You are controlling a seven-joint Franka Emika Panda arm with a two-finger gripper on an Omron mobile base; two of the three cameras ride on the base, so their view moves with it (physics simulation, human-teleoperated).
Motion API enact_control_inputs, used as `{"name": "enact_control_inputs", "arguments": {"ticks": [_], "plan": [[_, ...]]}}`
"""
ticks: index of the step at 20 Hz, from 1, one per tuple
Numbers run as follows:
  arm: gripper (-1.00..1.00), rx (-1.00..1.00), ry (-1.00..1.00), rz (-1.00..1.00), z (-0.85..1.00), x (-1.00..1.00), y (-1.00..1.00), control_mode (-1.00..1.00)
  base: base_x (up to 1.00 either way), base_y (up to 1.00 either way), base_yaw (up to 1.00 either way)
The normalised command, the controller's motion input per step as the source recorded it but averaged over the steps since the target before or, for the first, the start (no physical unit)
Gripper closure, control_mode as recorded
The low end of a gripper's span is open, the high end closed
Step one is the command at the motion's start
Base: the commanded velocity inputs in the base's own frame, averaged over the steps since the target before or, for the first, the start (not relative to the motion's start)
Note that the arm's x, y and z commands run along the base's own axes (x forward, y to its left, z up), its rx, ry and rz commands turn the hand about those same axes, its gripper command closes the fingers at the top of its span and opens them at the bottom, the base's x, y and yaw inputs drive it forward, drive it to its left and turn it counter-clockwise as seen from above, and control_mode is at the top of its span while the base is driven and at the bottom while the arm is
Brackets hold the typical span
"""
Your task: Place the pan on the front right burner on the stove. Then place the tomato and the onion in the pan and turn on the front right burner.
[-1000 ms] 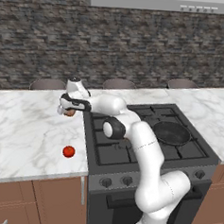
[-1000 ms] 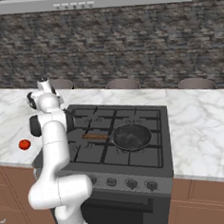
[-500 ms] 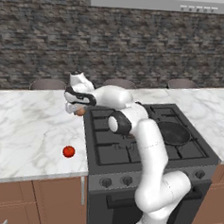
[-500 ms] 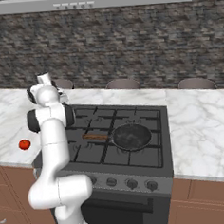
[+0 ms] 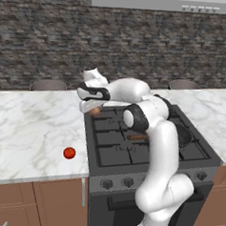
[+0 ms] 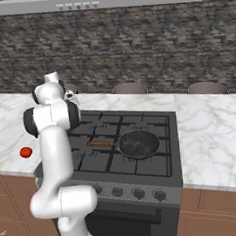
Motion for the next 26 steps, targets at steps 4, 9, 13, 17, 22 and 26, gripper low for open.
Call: {"name": "enact_control_inputs", "arguments": {"ticks": [4,9,13,17,22,26], "plan": [[1.0,0.0,0.0,0.0,0.33,-0.56,-0.69,-1.0,0.0,0.0,0.0],[1.0,0.0,-0.02,0.0,0.31,-0.43,-0.74,-1.0,0.0,0.0,0.0],[1.0,0.0,-0.01,-0.01,0.29,-0.27,-0.74,-1.0,0.0,0.0,0.0],[1.0,0.0,0.0,0.0,0.29,-0.11,-0.71,-1.0,0.0,0.0,0.0],[1.0,0.0,0.0,0.0,0.27,0.0,-0.65,-1.0,0.0,0.0,0.0],[1.0,0.0,0.0,-0.01,0.08,-0.06,-0.63,-1.0,0.0,0.0,0.0]]}}
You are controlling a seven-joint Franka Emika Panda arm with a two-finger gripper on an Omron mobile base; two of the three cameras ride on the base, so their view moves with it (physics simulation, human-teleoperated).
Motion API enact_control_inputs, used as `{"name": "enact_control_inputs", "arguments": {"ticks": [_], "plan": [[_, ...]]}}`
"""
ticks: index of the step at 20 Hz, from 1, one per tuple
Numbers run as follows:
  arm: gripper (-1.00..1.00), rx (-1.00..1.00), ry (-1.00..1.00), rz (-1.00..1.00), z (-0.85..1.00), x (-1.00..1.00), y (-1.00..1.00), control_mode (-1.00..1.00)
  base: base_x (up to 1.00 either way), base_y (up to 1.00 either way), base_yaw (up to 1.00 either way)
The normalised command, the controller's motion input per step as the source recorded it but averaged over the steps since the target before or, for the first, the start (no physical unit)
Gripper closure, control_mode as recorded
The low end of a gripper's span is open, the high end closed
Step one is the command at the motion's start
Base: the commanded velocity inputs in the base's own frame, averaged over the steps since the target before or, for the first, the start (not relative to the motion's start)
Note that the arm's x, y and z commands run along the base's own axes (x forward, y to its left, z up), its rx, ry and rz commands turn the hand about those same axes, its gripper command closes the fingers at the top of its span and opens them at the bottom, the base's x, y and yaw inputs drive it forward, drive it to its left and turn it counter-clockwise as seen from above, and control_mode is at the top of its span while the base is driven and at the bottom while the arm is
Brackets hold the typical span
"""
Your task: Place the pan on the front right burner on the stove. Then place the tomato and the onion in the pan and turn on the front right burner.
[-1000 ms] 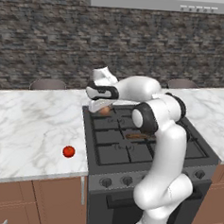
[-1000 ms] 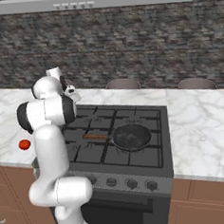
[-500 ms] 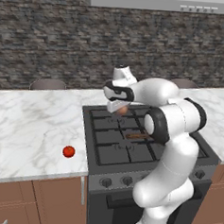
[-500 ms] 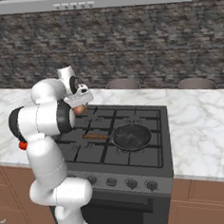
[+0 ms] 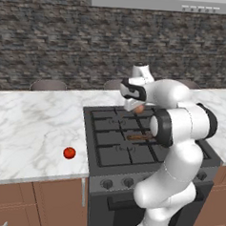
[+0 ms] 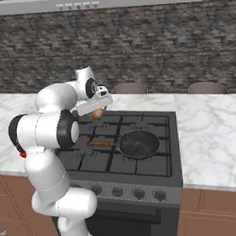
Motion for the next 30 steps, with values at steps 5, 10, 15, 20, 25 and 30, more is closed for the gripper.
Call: {"name": "enact_control_inputs", "arguments": {"ticks": [5,10,15,20,25,30], "plan": [[1.0,0.0,0.01,-0.04,0.0,-0.05,-0.63,-1.0,0.0,0.0,0.0],[1.0,0.0,0.02,-0.04,0.0,0.0,-0.62,-1.0,0.0,0.0,0.0],[1.0,0.0,0.01,-0.03,0.0,0.0,-0.57,-1.0,0.0,0.0,0.0],[1.0,0.0,0.02,-0.01,-0.01,0.0,-0.52,-1.0,0.0,0.0,0.0],[1.0,0.0,0.03,0.0,-0.11,0.0,-0.47,-1.0,0.0,0.0,0.0],[1.0,0.0,0.03,0.0,-0.3,-0.01,-0.35,-1.0,0.0,0.0,0.0]]}}
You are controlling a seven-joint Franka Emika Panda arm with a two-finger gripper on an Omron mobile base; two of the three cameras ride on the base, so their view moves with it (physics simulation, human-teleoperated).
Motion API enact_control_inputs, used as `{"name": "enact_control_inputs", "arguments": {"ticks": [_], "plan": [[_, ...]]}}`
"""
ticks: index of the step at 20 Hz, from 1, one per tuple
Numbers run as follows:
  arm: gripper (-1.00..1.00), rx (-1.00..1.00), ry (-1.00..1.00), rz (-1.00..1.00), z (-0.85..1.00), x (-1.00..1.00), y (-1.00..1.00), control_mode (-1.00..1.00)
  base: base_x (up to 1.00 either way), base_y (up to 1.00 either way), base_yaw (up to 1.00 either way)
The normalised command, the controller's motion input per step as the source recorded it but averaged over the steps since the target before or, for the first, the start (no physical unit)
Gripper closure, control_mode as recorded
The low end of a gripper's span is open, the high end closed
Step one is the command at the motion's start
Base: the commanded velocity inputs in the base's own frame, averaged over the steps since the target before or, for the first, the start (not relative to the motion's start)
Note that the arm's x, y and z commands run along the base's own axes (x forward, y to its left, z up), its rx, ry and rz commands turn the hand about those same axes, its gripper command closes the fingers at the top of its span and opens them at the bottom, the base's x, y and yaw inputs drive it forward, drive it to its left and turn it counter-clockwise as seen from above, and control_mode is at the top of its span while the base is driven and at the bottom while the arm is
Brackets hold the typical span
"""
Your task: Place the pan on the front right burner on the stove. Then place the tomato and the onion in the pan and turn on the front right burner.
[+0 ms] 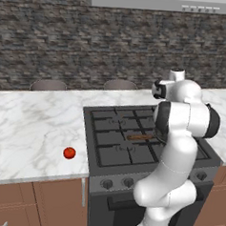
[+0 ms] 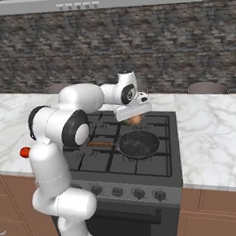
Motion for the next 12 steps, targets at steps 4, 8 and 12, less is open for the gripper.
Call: {"name": "enact_control_inputs", "arguments": {"ticks": [4,8,12], "plan": [[1.0,0.02,0.04,0.0,-0.37,-0.01,-0.24,-1.0,0.0,0.0,0.0],[1.0,0.02,0.04,0.0,-0.33,0.0,-0.21,-1.0,0.0,0.0,0.0],[1.0,0.03,0.03,0.0,-0.26,0.0,-0.14,-1.0,0.0,0.0,0.0]]}}
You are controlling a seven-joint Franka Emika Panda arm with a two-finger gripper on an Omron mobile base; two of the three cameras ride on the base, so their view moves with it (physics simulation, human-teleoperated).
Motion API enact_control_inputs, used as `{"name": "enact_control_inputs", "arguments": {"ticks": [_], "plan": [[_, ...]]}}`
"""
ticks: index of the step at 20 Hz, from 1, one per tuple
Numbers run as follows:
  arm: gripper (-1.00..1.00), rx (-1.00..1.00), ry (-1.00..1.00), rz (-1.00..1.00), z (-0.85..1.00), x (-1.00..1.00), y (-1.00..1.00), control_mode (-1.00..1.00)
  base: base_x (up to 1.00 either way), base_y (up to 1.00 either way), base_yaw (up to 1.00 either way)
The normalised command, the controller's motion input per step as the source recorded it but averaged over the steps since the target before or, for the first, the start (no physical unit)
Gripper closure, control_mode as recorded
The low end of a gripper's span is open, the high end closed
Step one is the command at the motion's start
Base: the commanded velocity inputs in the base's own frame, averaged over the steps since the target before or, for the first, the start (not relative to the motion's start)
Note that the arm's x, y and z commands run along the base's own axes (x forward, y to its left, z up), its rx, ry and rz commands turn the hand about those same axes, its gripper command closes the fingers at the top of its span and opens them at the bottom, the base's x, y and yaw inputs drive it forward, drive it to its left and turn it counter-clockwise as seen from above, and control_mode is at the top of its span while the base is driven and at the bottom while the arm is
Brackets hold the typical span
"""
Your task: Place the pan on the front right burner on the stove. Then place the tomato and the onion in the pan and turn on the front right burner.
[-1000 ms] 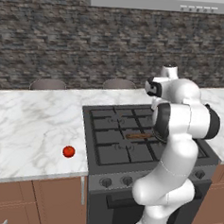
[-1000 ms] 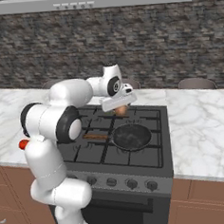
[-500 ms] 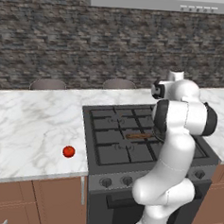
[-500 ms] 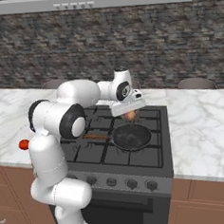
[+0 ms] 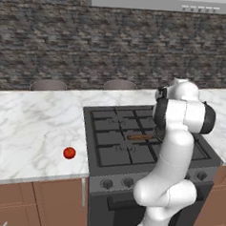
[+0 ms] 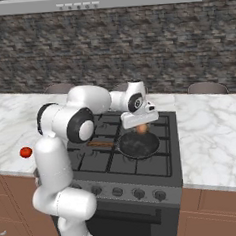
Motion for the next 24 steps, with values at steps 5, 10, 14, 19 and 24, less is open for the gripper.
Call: {"name": "enact_control_inputs", "arguments": {"ticks": [5,10,14,19,24], "plan": [[1.0,0.05,0.02,0.0,-0.22,0.0,-0.11,-1.0,0.0,0.0,0.0],[1.0,0.04,0.01,0.0,-0.16,0.0,-0.05,-1.0,0.0,0.0,0.0],[1.0,0.02,0.0,0.0,-0.16,-0.08,0.0,-1.0,0.0,0.0,0.0],[1.0,0.01,0.0,0.0,-0.15,-0.07,0.0,-1.0,0.0,0.0,0.0],[1.0,0.0,0.0,0.0,-0.12,-0.02,0.0,-1.0,0.0,0.0,0.0]]}}
